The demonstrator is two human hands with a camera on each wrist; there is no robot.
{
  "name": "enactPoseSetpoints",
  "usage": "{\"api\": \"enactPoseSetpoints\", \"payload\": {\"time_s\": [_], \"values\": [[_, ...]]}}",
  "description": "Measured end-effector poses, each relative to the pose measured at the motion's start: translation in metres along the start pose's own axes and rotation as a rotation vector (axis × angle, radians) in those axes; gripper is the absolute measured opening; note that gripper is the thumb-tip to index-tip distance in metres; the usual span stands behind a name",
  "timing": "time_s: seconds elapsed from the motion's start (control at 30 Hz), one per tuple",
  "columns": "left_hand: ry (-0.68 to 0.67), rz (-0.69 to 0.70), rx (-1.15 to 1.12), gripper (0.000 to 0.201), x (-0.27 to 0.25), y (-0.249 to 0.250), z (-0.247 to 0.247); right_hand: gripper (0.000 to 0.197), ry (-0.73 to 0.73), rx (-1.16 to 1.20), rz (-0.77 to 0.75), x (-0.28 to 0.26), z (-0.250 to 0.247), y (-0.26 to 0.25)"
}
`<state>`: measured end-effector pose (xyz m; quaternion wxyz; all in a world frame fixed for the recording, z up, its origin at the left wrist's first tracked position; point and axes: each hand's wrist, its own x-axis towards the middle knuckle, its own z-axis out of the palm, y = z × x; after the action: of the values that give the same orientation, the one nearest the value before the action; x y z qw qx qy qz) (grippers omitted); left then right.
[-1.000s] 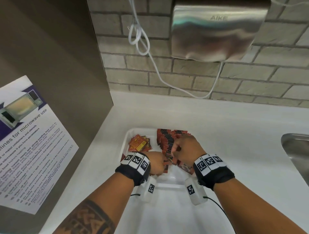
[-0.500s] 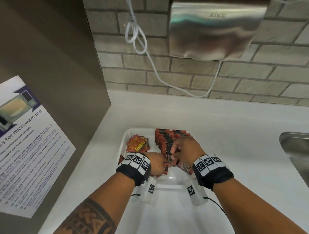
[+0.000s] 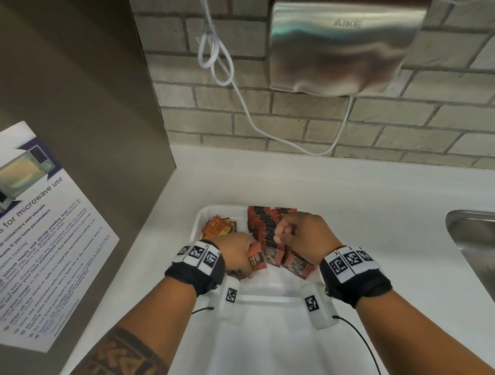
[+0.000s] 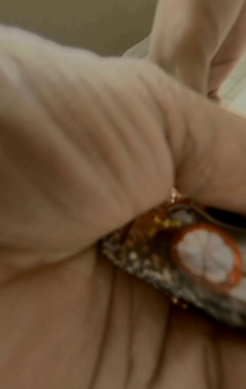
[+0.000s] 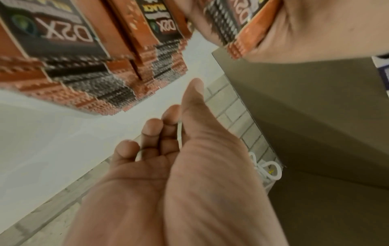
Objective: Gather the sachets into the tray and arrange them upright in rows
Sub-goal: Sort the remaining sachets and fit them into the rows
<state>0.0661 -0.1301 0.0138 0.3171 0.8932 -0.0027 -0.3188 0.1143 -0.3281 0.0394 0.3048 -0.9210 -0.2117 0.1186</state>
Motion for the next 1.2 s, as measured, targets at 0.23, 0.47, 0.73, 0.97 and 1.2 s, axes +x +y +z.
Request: {"api": "enactPoseSetpoints", "payload": {"time_s": [0.23,0.47,0.73,0.97,1.2], "values": [[0.08,0.195,-0.645,0.046,-0.014,-0.002,-0.006,0.014,-0.103,0.303,0.003,-0.011,-0.003,-0.019],[0.146,0.267,-0.674,0.037,-0.017,-0.008,-0.007,0.006,-0.025,0.305,0.006,-0.008,-0.017,-0.016],[0.246,0.227,-0.462,0.031,-0.015,-0.009,-0.009,0.005,0.042,0.25,-0.061,-0.009,-0.021,-0.029],[0.143,-0.063,0.231,0.021,-0.023,-0.017,-0.021,0.016,-0.056,-0.065,-0.047,-0.012,-0.006,-0.022],[-0.11,-0.04,0.201,0.028,-0.007,0.012,0.002,0.015,-0.058,-0.21,0.048,-0.004,0.02,-0.014]]}}
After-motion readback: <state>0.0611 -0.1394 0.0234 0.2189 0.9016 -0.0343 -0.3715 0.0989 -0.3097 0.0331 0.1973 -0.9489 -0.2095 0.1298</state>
